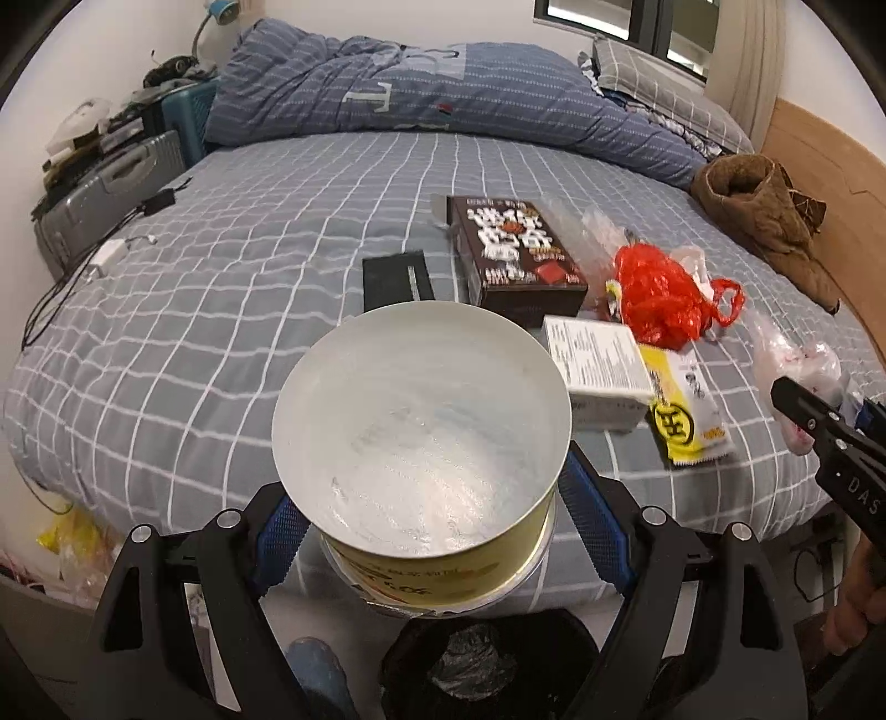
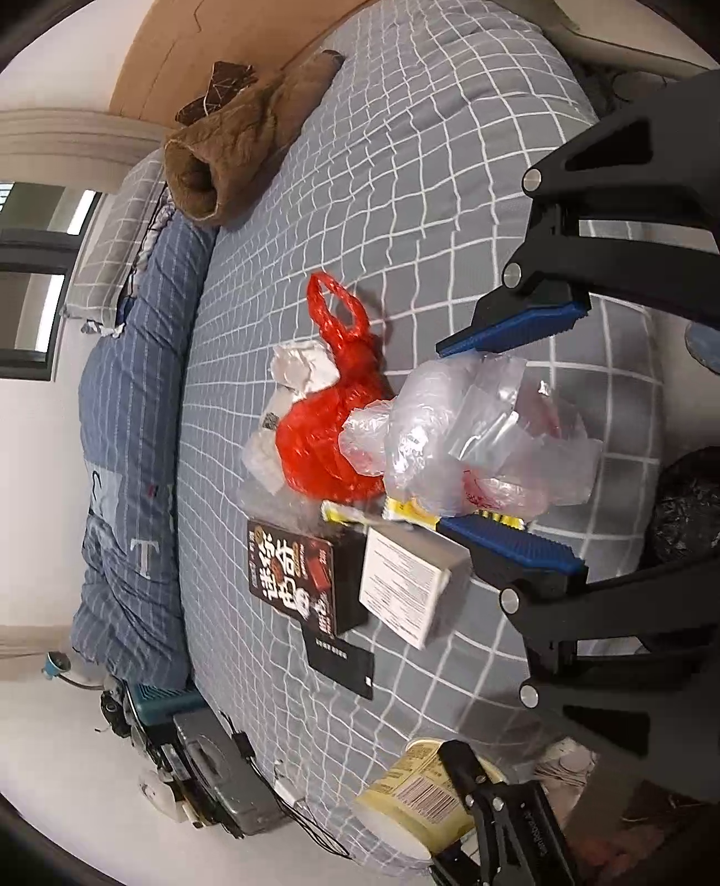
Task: Collect trash
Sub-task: 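Carry the plastic bag and yellow cup off the bed toward the black trash bin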
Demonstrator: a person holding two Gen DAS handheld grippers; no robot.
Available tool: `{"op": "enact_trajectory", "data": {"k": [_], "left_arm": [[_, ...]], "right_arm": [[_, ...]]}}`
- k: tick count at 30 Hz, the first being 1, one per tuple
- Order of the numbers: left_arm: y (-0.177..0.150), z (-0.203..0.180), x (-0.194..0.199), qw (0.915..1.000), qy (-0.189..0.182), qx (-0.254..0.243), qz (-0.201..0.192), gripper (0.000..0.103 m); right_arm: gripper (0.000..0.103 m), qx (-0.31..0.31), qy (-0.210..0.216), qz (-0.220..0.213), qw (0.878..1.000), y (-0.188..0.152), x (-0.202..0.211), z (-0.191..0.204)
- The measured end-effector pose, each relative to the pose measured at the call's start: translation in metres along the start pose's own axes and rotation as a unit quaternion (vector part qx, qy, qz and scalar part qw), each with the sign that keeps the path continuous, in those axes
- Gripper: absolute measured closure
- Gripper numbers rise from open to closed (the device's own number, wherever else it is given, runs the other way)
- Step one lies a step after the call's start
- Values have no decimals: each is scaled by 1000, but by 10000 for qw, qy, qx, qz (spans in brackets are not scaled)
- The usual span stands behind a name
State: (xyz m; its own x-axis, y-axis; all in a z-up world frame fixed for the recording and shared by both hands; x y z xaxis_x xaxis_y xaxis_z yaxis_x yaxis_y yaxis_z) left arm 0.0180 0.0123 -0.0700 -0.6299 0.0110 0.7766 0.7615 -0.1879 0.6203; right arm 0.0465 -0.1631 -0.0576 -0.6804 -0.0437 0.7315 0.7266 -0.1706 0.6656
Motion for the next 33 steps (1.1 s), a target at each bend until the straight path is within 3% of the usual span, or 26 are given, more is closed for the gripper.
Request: {"op": "enact_trajectory", "data": {"k": [14, 25, 33], "left_arm": [[-24, -23, 32, 9999, -44, 56, -121, 21], [-69, -29, 49, 9997, -75, 109, 201, 21], [-103, -37, 58, 9987, -81, 36, 493, 21]], "right_arm": [[48, -121, 9, -59, 9999, -25, 37, 4], [48, 20, 172, 133, 9998, -66, 68, 17], [48, 189, 92, 541, 9983, -112, 76, 15]]}}
Point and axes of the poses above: each gripper's, at about its wrist camera, not at the fingertips, and x roughly against the way its jaws point, z to its left, y to its top, the point moved 6 cm from there along -x, roughly the way its jaws point, and after that the axes turned 14 degrees about -x, right-handed, at the moved point
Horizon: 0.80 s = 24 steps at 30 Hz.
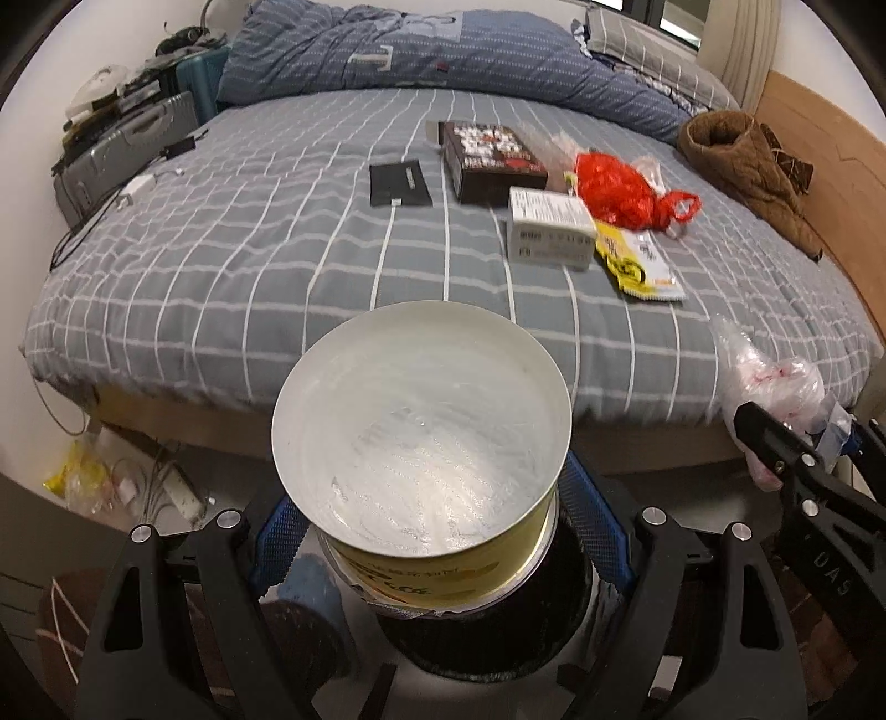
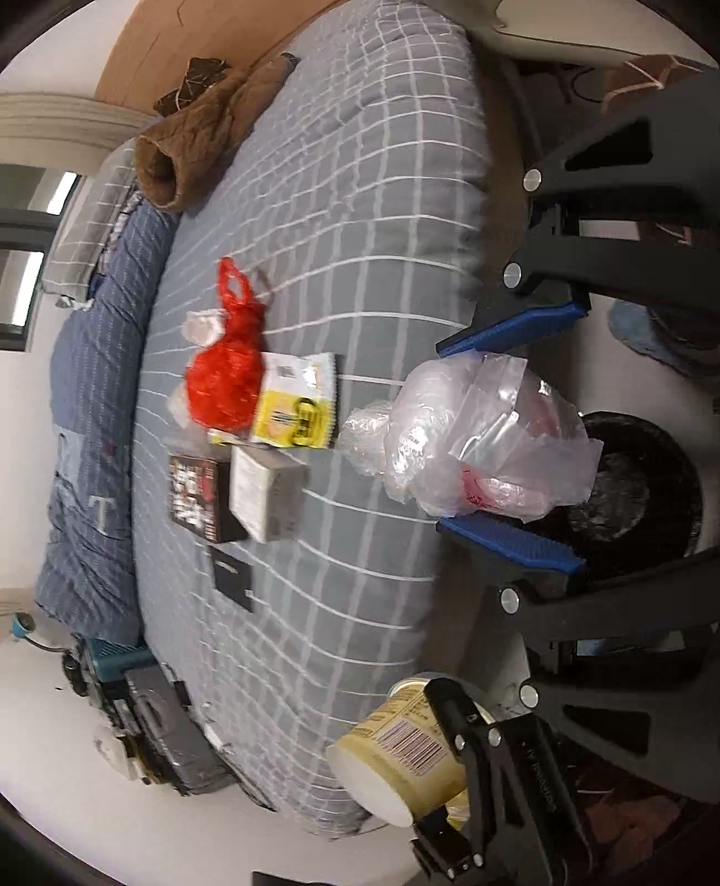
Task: Collect trash
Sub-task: 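Carry the plastic bag and yellow cup off the bed toward the black trash bin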
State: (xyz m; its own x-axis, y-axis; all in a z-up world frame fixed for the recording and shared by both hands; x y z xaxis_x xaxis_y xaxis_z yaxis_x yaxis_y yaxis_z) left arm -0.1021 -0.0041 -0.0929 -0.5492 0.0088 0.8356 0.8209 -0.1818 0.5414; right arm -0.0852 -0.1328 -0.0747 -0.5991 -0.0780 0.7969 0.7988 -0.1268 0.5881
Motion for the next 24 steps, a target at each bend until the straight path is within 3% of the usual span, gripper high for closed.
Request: {"op": "enact_trajectory", "data": {"k": [8, 13, 17, 24], "left_arm": [[-30, -5, 1, 9995, -125, 67, 273, 21], [-47, -1, -27, 9987, -168, 64, 472, 21], [-56, -1, -51, 9977, -242, 20, 635, 21], [-60, -4, -84, 9961, -223, -174, 839, 21]], "right_arm": [[48, -53, -46, 449, 9990, -40, -6, -2], [48, 164, -172, 566, 9981, -60, -23, 0], [48, 159, -243, 897, 9955, -78, -47, -4], [48, 54, -111, 1289, 9916, -85, -80, 8]]}}
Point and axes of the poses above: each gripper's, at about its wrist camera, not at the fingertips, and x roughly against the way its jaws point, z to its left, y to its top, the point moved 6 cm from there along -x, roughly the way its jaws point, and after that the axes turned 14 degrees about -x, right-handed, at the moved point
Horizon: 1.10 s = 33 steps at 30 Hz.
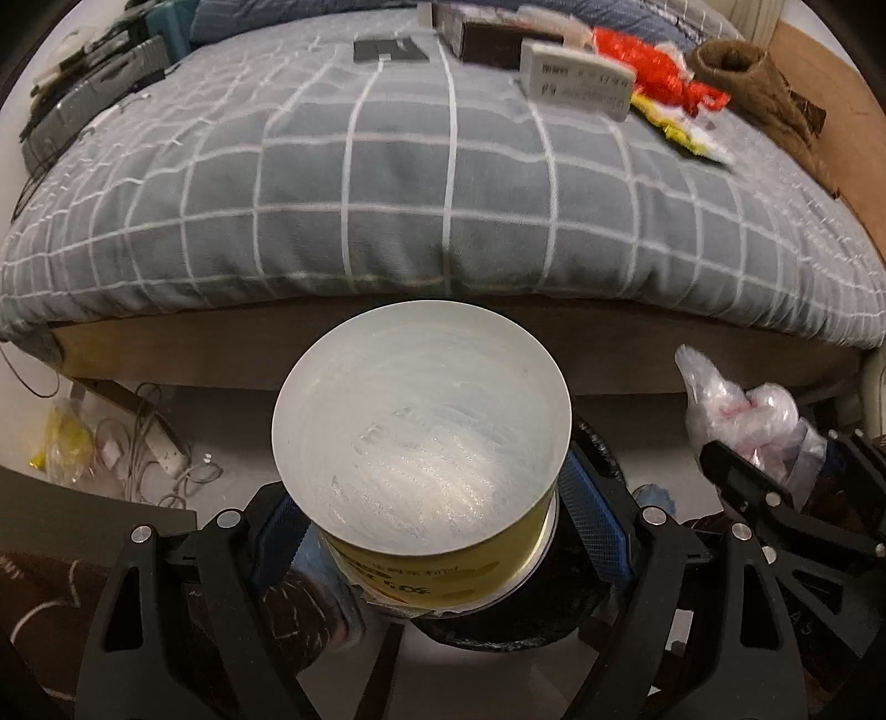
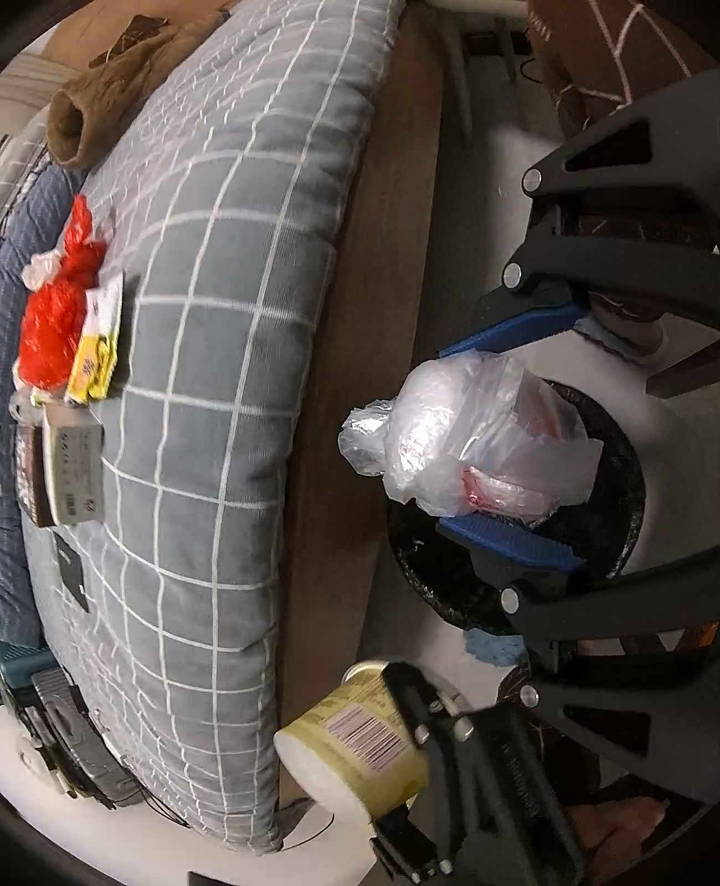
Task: Collect trash
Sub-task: 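Carry the plastic bag and yellow cup off the bed toward the black trash bin, then open the right tool to drop the plastic bag into the bin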
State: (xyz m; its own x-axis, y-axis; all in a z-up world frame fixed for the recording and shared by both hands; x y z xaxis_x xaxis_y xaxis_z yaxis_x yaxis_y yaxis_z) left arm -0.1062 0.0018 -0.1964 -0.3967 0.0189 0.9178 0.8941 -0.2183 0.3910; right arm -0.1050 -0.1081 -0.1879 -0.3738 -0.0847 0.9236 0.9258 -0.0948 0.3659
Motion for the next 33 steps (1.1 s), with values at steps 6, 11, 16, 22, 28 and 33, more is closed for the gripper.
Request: {"op": "enact_trajectory", "data": {"k": [6, 11, 16, 22, 28, 33], "left_arm": [[-8, 10, -29, 9994, -9, 106, 321, 21], [-18, 15, -44, 9987, -42, 107, 502, 21], [-33, 30, -55, 9971, -63, 277, 713, 21], [-45, 46, -59, 9962, -20, 394, 782, 21], [-55, 58, -57, 9955, 82, 469, 813, 21], [-59, 68, -55, 9948, 138, 596, 810, 21]], "right_arm": [[48, 50, 25, 281, 9996, -1, -29, 10], [48, 32, 15, 582, 9983, -5, -53, 16], [48, 69, 3, 770, 9970, -11, -68, 23], [48, 170, -37, 971, 9951, -18, -86, 32], [47, 322, -69, 1141, 9929, -32, -106, 46], [33, 382, -64, 1247, 9914, -37, -113, 54]]}}
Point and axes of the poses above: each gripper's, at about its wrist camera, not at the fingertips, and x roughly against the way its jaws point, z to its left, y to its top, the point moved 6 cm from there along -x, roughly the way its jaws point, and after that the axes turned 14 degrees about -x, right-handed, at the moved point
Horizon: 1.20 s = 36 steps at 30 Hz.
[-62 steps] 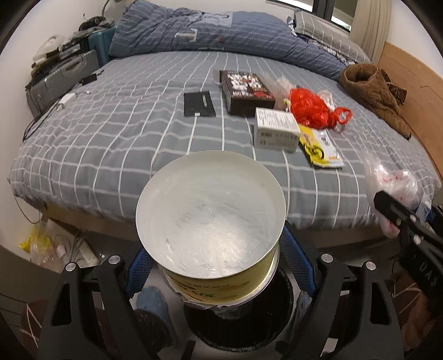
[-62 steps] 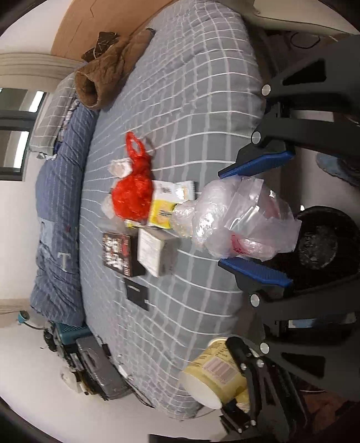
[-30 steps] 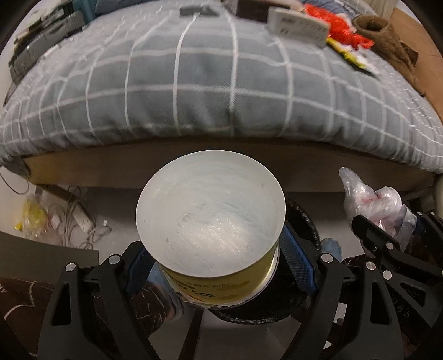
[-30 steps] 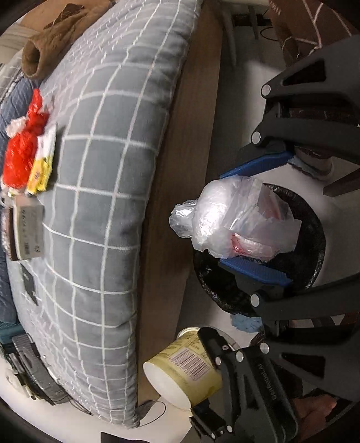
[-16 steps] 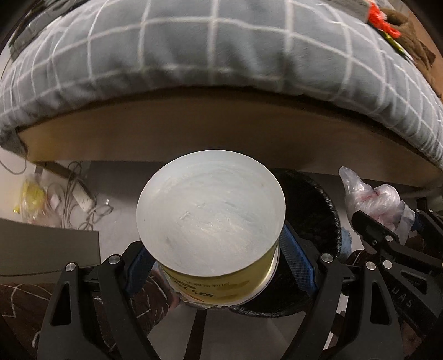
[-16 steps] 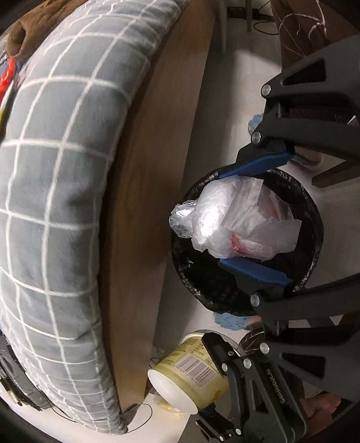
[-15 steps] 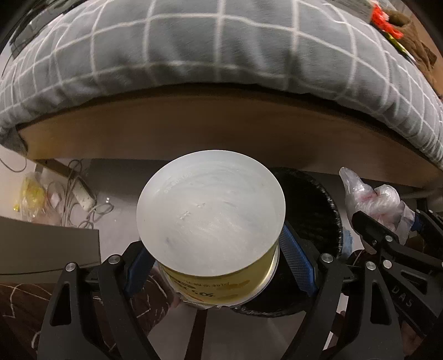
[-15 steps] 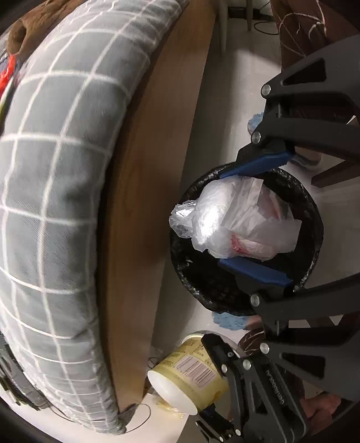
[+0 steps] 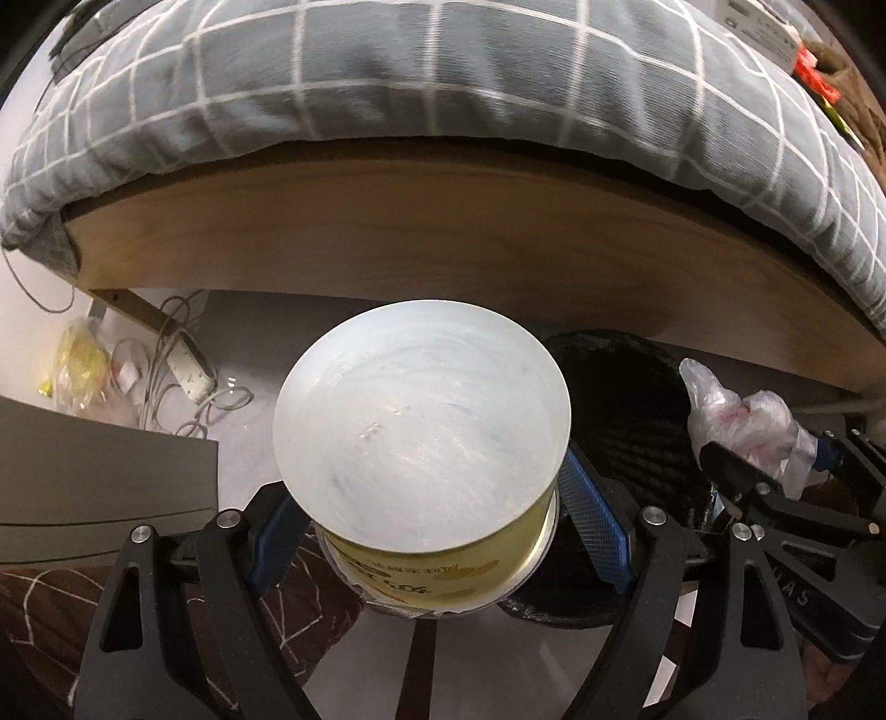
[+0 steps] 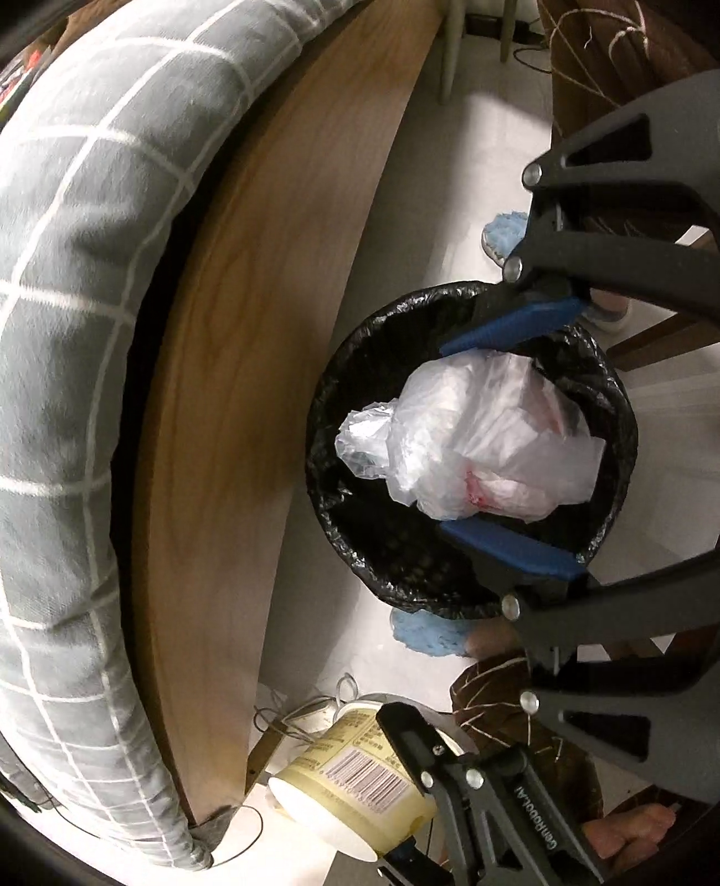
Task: Collect trash
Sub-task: 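Open the right tool to drop the plastic bag into the bin, then open the left tool to drop the yellow cup into the bin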
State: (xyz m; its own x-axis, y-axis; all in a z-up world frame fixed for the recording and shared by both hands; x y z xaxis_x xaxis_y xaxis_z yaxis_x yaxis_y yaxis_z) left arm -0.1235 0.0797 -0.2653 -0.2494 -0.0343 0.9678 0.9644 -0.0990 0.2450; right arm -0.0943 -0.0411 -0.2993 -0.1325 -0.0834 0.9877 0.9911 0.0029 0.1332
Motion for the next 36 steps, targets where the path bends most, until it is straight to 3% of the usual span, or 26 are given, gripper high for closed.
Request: {"op": "enact_trajectory", "data": {"k": [2, 9, 36], "left_arm": [[-2, 3, -1, 10000, 22, 20, 26, 21], [7, -10, 1, 10000, -4, -26, 11, 21], [42, -131, -13, 9958, -415, -794, 196, 20]], "right_arm": [[22, -13, -21, 42, 10000, -1, 0, -4], [8, -89, -124, -130, 9998, 6, 15, -15], [7, -1251, -553, -667, 9883, 15, 64, -141]]}}
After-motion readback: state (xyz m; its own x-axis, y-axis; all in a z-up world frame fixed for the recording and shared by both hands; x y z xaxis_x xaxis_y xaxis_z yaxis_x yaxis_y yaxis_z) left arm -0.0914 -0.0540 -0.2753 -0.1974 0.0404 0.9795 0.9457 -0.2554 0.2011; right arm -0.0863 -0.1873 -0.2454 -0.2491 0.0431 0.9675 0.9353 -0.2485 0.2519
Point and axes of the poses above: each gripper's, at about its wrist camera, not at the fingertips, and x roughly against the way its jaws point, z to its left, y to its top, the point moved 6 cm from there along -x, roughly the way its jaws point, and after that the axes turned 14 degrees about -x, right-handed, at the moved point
